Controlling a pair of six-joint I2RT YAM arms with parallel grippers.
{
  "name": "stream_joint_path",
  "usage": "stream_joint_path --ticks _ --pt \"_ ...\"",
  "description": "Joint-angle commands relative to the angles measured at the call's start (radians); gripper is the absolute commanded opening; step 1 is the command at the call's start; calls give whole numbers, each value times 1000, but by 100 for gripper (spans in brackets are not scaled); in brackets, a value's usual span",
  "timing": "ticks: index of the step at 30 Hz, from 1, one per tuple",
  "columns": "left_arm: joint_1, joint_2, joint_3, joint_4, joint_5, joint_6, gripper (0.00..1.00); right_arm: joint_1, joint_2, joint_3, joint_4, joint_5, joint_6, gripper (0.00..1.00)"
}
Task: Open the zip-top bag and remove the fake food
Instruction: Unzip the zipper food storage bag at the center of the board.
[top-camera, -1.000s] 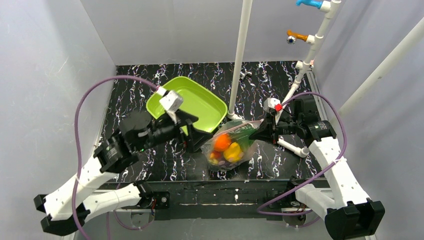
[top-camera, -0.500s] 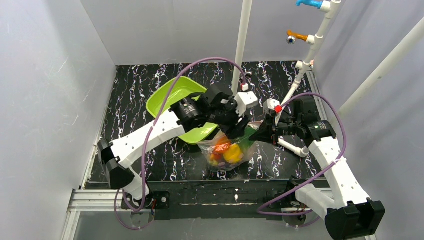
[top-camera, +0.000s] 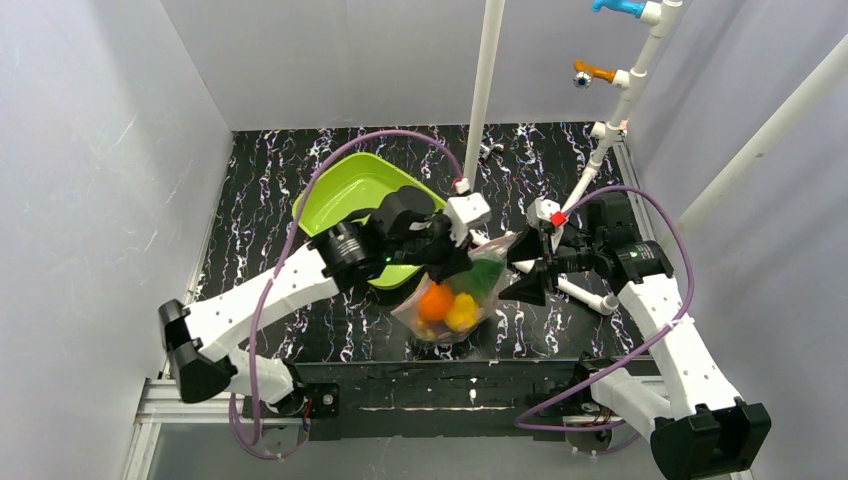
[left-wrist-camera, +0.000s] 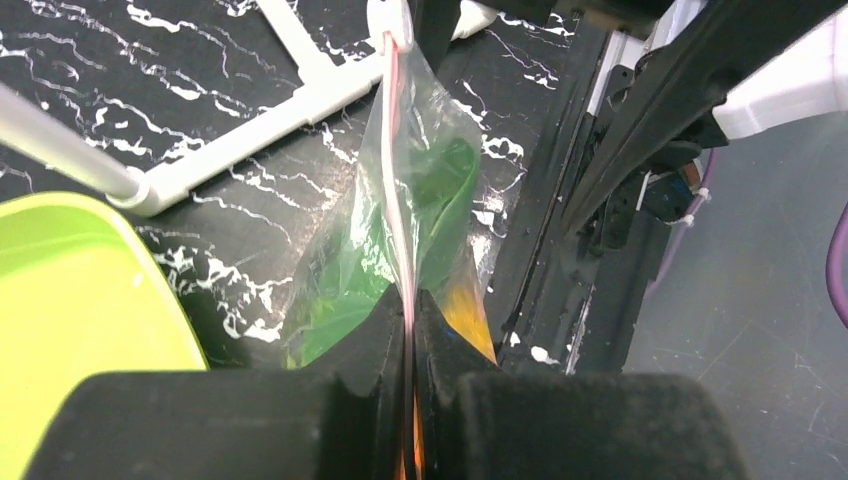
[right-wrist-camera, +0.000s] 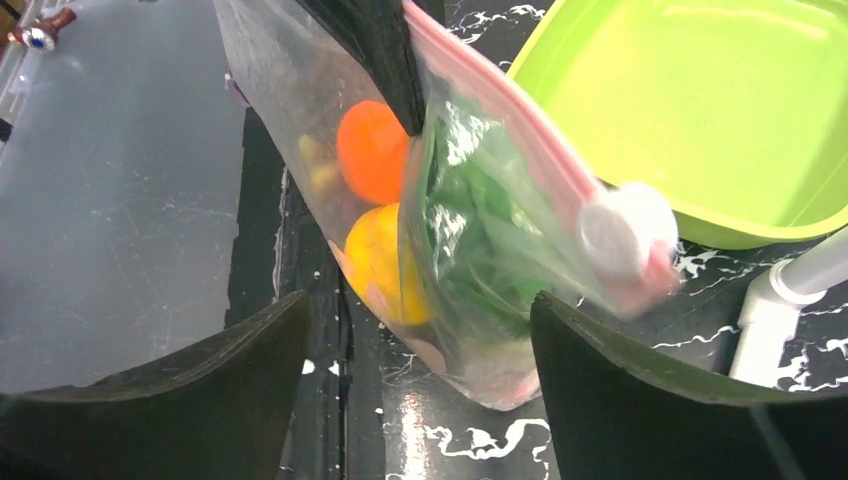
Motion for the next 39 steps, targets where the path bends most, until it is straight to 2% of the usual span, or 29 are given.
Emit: stream_joint_path --ticks 1,2,5,7,18,26,31,36,39 --pt "25 -183 -183 261 -13 -117 0 -24 -19 75 -61 -73 -25 95" --pt "33 -222 -252 335 2 -146 0 -31 -18 87 -73 -81 -30 98" --pt "41 -327 -427 583 49 -213 0 -34 0 106 -74 -100 -13 98" --pt "42 -355 -493 690 67 -239 0 -34 24 119 -46 -124 26 98" --pt "42 -329 -502 776 154 -269 0 34 148 245 29 -211 180 98" --pt "42 -319 -504 788 169 -276 0 38 141 236 96 -278 268 73" --pt "41 -310 -506 793 160 -276 0 41 137 221 165 -308 358 63" --pt "43 -308 -510 795 153 -272 0 53 127 120 374 -297 548 35" --pt "45 -310 -512 790 147 -269 0 55 122 96 424 -286 595 32"
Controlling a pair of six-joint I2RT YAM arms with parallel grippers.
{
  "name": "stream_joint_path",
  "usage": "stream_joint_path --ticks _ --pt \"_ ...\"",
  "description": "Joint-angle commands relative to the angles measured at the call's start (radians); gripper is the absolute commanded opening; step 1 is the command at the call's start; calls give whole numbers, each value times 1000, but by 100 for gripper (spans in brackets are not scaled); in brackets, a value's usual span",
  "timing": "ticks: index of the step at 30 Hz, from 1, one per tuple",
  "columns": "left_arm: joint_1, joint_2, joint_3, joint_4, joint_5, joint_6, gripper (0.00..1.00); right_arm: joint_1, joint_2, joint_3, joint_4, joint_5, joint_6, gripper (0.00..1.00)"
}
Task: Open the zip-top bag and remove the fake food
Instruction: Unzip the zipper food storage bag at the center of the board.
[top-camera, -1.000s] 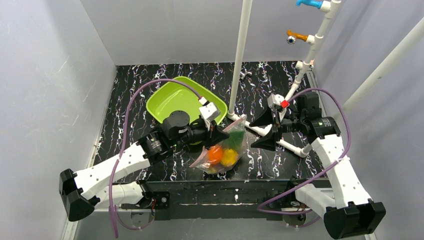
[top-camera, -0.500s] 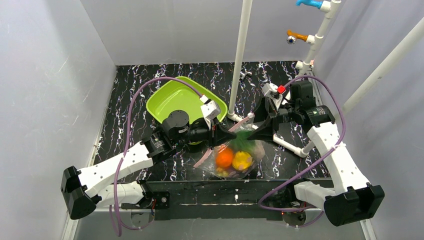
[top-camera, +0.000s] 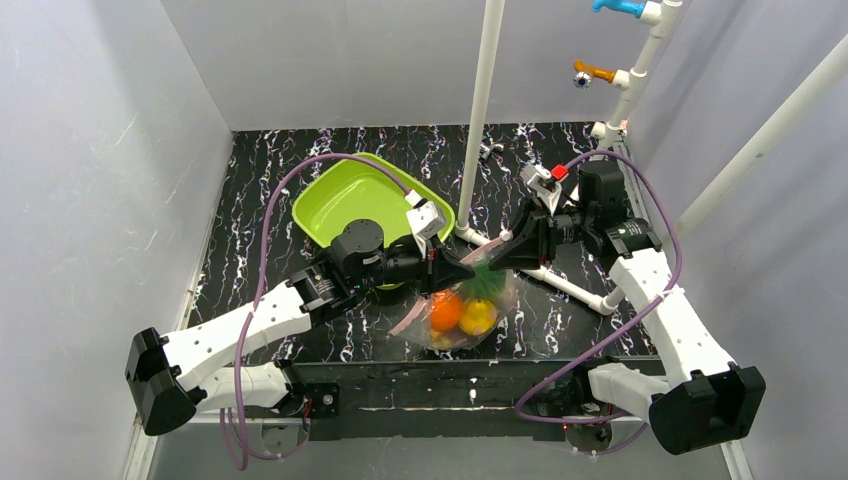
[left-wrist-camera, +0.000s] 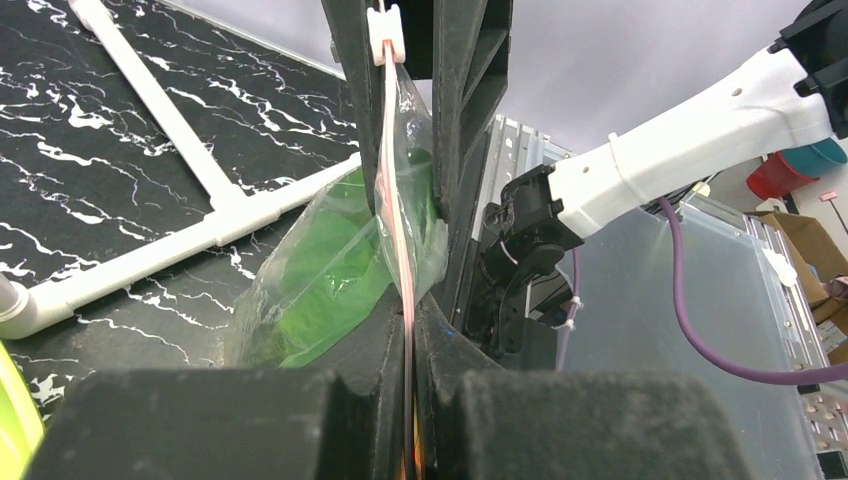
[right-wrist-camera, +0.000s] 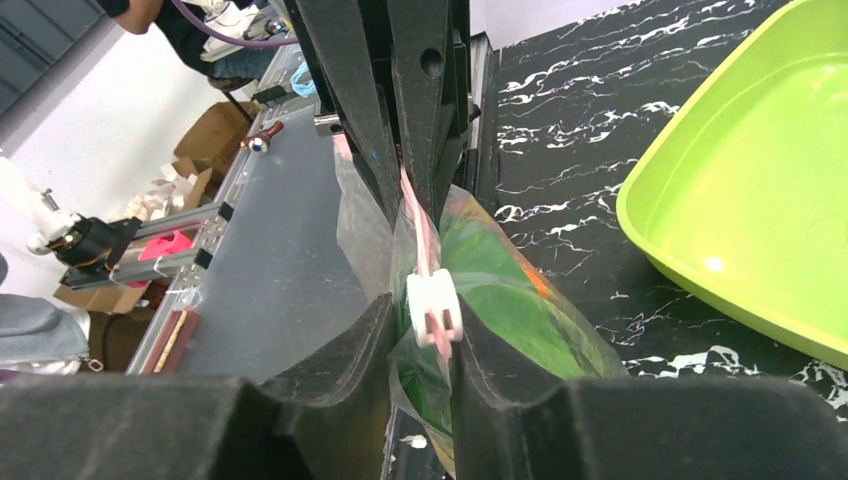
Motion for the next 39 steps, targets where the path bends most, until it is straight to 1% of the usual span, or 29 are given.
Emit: stream_joint_path --ticks 1,3,4,7,9,13,16,19,21,23,25,26,27,28,29,31,32,33,34,36,39 --pt "6 -26 3 92 -10 6 0 10 -17 -33 148 -9 134 34" --pt "9 -34 -1 93 -13 5 0 10 -18 -33 148 -5 136 43" --pt "12 -36 -3 94 -15 5 0 10 -20 -33 149 -4 136 44" --pt "17 -44 -15 103 -15 -1 0 10 -21 -35 159 -7 136 45" --pt "21 -48 -23 111 -15 -7 0 11 -21 -42 178 -14 172 45" --pt "27 -59 -43 129 -16 -19 0 10 -23 -68 226 -18 213 42" --pt "33 -64 -54 147 -12 -30 0 10 -23 -73 231 -19 214 36" --pt "41 -63 -63 167 -3 -43 0 11 -22 -71 230 -22 210 27" --pt "46 -60 -67 178 2 -55 0 10 -20 -71 226 -17 204 16" --pt "50 -59 -71 187 9 -65 0 10 -20 -65 219 -13 189 1" --pt "55 -58 -72 186 12 -76 0 10 -21 -38 169 9 134 1" --pt "62 -59 -72 176 17 -85 0 11 -21 -14 84 27 73 1" --pt "74 -60 -68 162 29 -104 12 10 -21 13 15 52 15 1" --pt "89 -62 -62 147 48 -122 29 11 -23 38 -32 73 -29 1" --pt "111 -66 -59 144 72 -144 50 11 -25 58 -70 94 -59 1" --pt "154 -71 -47 155 126 -182 84 10 -30 85 -113 125 -96 1" --pt "172 -69 -28 148 147 -189 92 10 -32 92 -121 135 -102 1" --pt "182 -62 3 121 164 -186 97 10 -34 93 -122 145 -104 1" --pt "188 -45 42 89 178 -170 98 10 -36 92 -123 153 -104 1" --pt "189 7 131 19 208 -146 98 10 -39 87 -121 164 -106 1" --pt "190 107 259 -37 248 -164 98 10 -45 83 -120 176 -106 1"
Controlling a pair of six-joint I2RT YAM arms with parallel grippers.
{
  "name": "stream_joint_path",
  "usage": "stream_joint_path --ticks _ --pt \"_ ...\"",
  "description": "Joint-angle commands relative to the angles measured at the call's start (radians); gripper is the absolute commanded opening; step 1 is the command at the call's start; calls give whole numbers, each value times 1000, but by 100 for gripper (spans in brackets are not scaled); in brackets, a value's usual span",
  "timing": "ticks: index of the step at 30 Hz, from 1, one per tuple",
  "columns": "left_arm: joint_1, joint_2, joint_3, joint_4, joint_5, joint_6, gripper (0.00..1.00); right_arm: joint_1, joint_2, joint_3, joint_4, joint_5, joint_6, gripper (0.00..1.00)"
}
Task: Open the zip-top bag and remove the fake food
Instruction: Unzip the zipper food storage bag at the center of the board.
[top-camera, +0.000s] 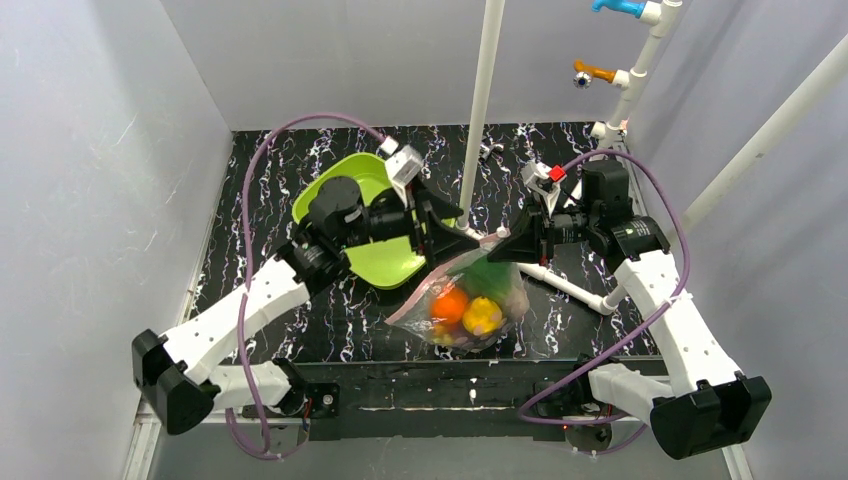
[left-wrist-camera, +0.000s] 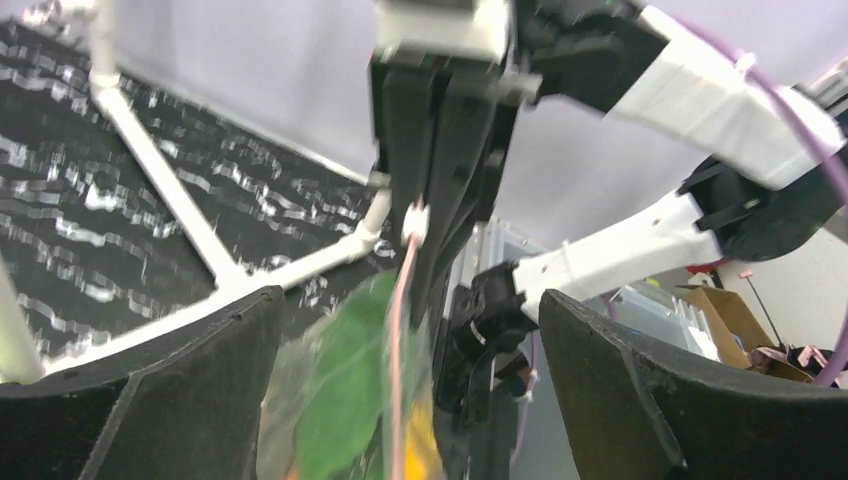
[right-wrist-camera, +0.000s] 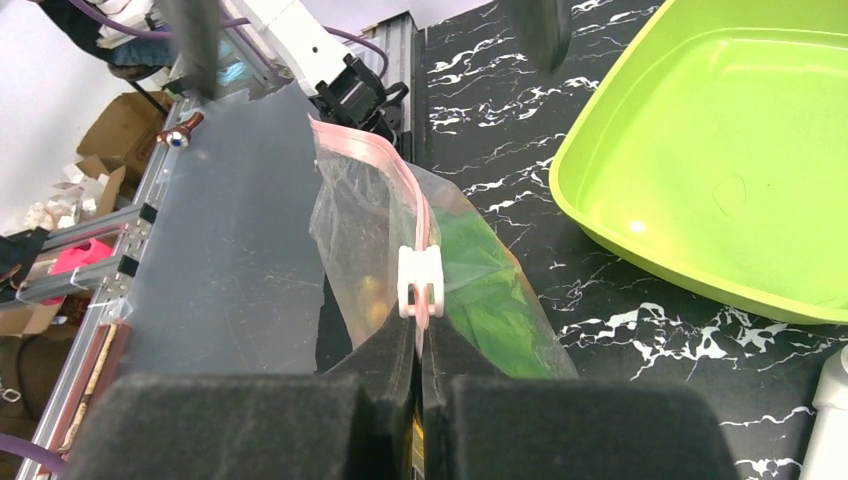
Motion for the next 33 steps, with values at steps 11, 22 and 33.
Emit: stream_joint_path --ticks 11,22,33 --pt "-80 300 364 -124 88 47 58 2 -40 26 -23 9 -56 1" --pt "-81 304 349 -93 103 36 0 -6 -45 26 -22 9 -55 1" --pt "-81 216 312 -217 69 136 0 -41 -54 39 -22 -5 -47 1"
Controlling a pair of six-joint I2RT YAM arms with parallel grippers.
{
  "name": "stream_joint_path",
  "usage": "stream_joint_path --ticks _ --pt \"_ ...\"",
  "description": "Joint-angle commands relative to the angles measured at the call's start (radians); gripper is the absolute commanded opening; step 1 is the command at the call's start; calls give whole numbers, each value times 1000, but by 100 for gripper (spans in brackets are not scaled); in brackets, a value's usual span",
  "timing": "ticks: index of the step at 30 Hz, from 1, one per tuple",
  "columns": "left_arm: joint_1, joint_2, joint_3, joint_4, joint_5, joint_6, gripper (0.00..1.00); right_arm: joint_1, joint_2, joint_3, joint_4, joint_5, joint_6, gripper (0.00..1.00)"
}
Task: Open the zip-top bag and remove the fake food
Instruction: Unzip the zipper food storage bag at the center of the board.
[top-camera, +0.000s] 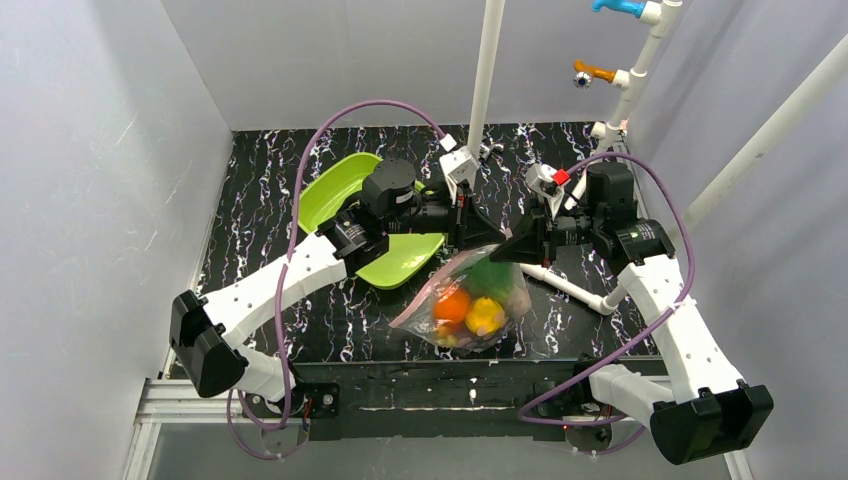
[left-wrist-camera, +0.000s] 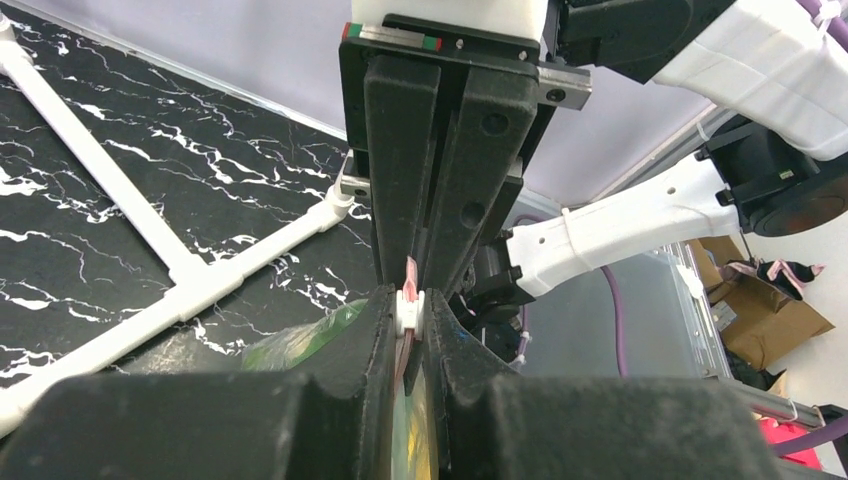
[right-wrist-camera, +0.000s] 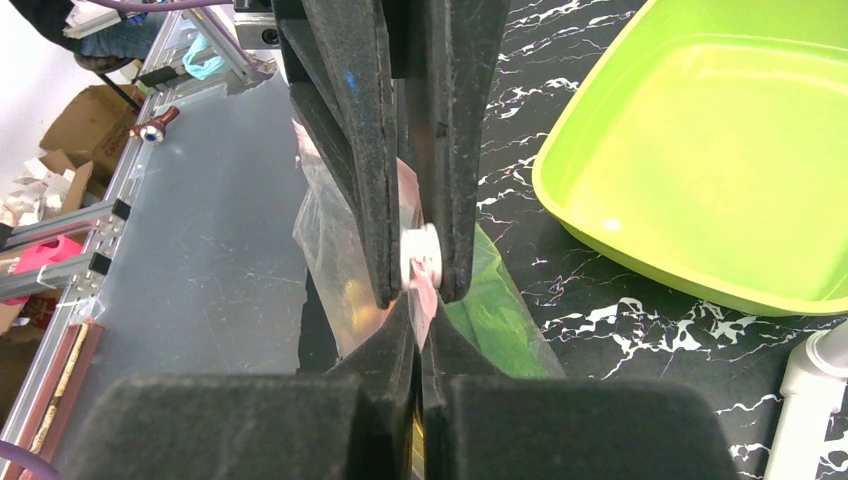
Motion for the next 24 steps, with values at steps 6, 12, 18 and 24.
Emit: stream_joint_path --ticks 6,12,18,24 --pt "7 -86 26 -203 -37 141 0 -26 -28 48 -4 -71 -11 1" --pt "11 -102 29 -243 -38 172 0 -31 -33 50 -18 -55 -30 1" --pt "19 -127 44 -296 -26 198 0 -30 -24 86 -54 -25 -65 1" --pt "37 -158 38 -349 -21 217 0 -31 -6 139 -131 13 -138 1"
